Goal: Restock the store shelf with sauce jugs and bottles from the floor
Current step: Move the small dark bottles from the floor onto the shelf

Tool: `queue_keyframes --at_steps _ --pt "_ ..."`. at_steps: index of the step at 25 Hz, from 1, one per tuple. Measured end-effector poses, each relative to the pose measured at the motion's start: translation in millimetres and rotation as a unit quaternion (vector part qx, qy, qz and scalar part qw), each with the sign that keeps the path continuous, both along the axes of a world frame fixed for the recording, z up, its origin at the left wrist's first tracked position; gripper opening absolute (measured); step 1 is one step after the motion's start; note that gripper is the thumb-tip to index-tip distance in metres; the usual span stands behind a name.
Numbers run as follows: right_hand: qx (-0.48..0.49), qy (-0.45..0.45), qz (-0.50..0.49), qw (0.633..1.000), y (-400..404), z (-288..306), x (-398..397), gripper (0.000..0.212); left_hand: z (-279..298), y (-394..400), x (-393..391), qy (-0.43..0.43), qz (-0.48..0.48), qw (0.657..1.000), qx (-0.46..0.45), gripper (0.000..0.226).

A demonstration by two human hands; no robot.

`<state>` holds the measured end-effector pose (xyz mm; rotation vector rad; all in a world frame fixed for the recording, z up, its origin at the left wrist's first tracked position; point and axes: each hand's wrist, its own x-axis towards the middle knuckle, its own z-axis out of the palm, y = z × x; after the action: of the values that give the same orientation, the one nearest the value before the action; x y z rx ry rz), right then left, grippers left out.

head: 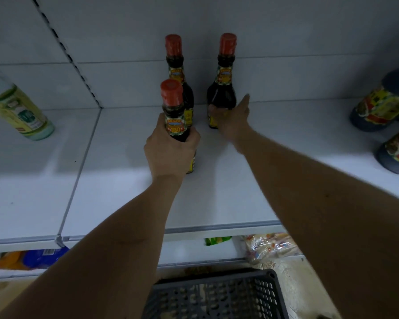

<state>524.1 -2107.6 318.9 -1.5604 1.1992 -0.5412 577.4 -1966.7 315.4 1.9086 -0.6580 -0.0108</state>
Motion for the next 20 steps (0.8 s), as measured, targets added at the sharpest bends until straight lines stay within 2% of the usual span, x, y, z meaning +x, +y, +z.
queue_keyframes --at_steps 2,5,7,9,12,14,16,17,19,20 --pt "0.004 -0.009 -0.018 1.0 30.6 -22.0 -24.4 0.096 0.9 -0.7 -2.4 0.007 0.005 1.0 0.008 0.027" --pt "-0.101 -0.006 0.018 0.995 75.9 -52.5 -61.0 0.069 0.0 3.7 -6.6 0.044 0.001 0.999 -0.006 0.03" --pt "-0.135 -0.014 0.009 0.991 84.0 -59.6 -72.5 0.058 2.9 5.9 -9.9 0.082 -0.012 0.996 -0.021 0.034" --pt "-0.126 -0.034 -0.018 0.991 89.5 -57.9 -79.5 0.054 8.6 8.0 -9.7 0.112 -0.035 0.993 -0.022 0.052" --pt "-0.111 -0.037 0.005 0.993 109.6 -54.6 -98.6 0.053 2.7 22.4 -14.0 0.166 -0.078 0.983 -0.003 0.084" --pt "-0.086 -0.052 0.03 0.995 128.5 -50.2 -118.1 0.052 -17.4 44.7 -33.7 0.202 -0.061 0.977 0.006 0.091" --pt "-0.049 -0.073 0.026 0.996 155.3 -44.8 -143.3 0.051 -38.5 73.4 -69.6 0.184 0.012 0.983 0.005 0.079" --pt "-0.037 -0.082 0.021 0.996 171.9 -42.8 -160.8 0.05 -47.1 86.6 -92.6 0.148 0.04 0.988 0.002 0.067" --pt "-0.039 -0.078 0.016 0.996 206.9 -51.1 -202.8 0.047 -59.7 106.8 -144.8 0.065 0.049 0.997 0.003 0.043" --pt "-0.032 -0.062 0.015 0.997 224.9 -61.9 -225.9 0.045 -66.3 114.3 -171.4 0.053 0.025 0.998 0.007 0.032"
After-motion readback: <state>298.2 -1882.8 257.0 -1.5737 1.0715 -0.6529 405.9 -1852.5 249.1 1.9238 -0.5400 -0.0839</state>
